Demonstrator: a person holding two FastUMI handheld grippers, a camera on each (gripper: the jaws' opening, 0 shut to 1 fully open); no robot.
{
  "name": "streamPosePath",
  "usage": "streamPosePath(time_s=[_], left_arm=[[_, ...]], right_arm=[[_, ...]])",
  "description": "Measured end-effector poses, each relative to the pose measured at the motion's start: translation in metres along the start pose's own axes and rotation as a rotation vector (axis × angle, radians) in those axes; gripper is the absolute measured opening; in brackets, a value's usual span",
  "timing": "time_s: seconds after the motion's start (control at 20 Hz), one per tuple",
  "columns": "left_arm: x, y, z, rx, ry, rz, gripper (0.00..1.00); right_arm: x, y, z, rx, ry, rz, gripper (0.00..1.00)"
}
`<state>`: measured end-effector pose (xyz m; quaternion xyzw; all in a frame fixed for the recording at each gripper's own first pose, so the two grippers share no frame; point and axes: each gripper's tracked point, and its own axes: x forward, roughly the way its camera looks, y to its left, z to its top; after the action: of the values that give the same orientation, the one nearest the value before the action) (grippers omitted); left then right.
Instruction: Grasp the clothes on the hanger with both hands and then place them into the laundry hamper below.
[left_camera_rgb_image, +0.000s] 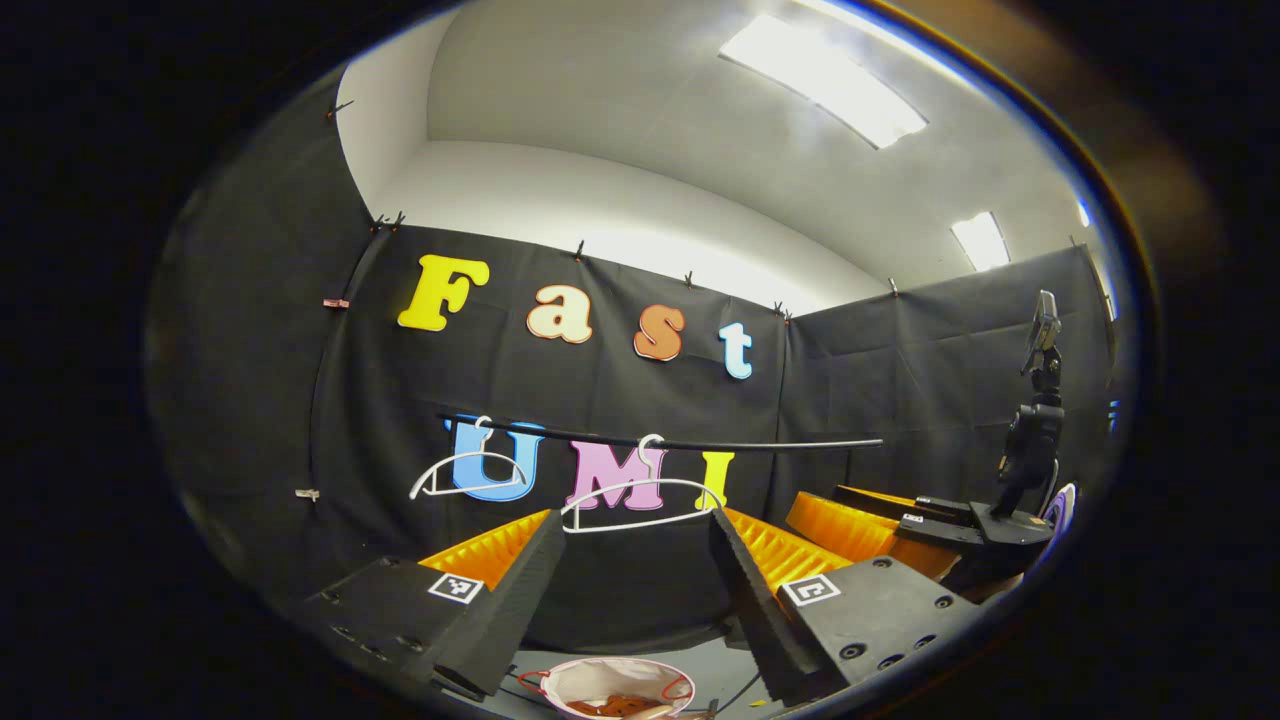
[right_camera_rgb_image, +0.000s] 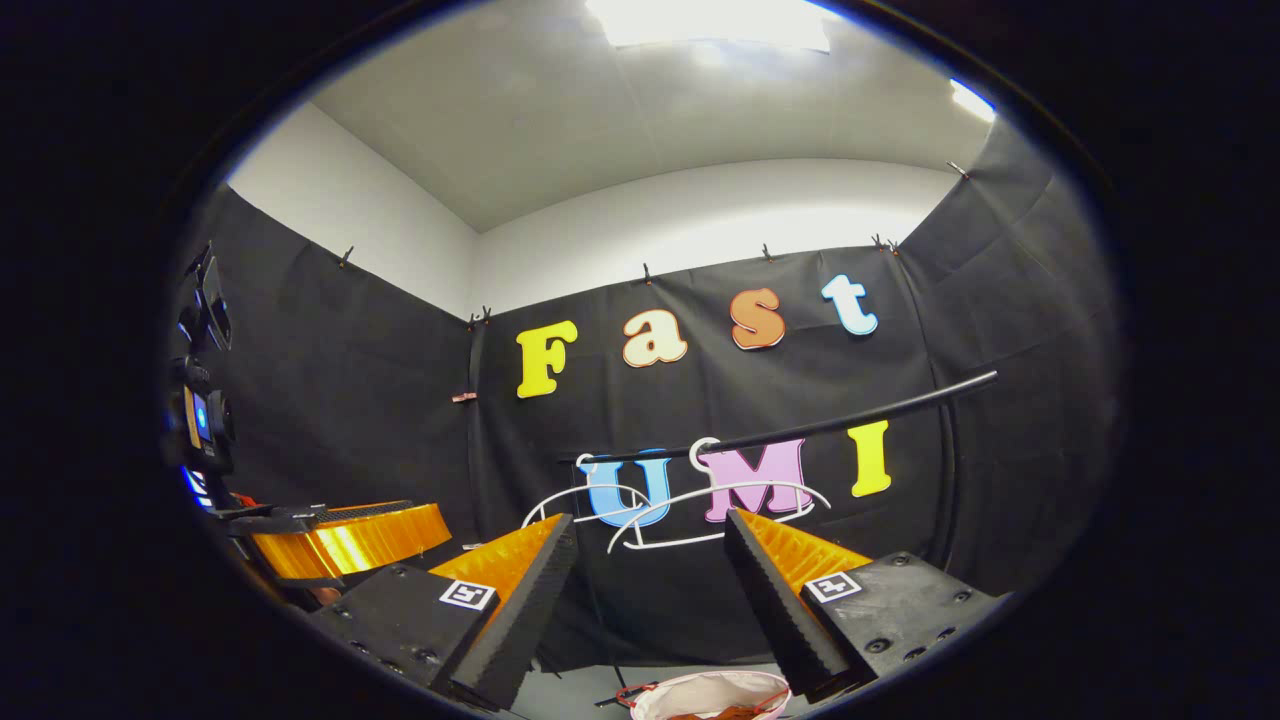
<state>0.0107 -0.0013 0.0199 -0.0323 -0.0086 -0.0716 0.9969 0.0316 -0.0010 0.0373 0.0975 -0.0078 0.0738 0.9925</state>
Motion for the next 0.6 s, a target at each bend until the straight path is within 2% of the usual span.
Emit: streamPosePath(time_s=[0.1, 0.15, 0.25, 0.3, 0.35, 0.5, 0.55, 0.6], left_arm=[[0.000, 0.001, -0.002, -0.003, 0.010, 0.001, 0.93], [-0.001, 0.002, -0.002, -0.008, 0.013, 0.000, 0.92], [0.001, 0.000, -0.005, -0.022, 0.025, -0.010, 0.92], [0.002, -0.002, -0.008, -0.027, 0.032, -0.013, 0.87], [0.002, -0.004, -0.010, -0.029, 0.038, -0.016, 0.92], [0.004, -0.012, -0.011, -0.036, 0.035, -0.028, 0.93], [0.004, -0.013, -0.011, -0.037, 0.034, -0.028, 0.93], [0.004, -0.013, -0.013, -0.040, 0.036, -0.028, 0.92]], right_arm=[[0.001, 0.001, -0.002, -0.004, 0.004, -0.001, 0.96], [0.002, 0.002, -0.002, -0.001, 0.007, 0.001, 1.00], [0.000, 0.004, -0.003, 0.007, 0.015, 0.004, 0.96], [0.000, 0.002, -0.005, 0.004, 0.024, 0.001, 1.00], [-0.001, 0.001, -0.006, -0.002, 0.032, -0.002, 1.00], [-0.003, 0.001, -0.004, -0.006, 0.029, 0.000, 0.96], [-0.004, 0.000, -0.004, -0.006, 0.028, -0.002, 1.00], [-0.004, 0.000, -0.004, -0.006, 0.030, -0.003, 0.96]])
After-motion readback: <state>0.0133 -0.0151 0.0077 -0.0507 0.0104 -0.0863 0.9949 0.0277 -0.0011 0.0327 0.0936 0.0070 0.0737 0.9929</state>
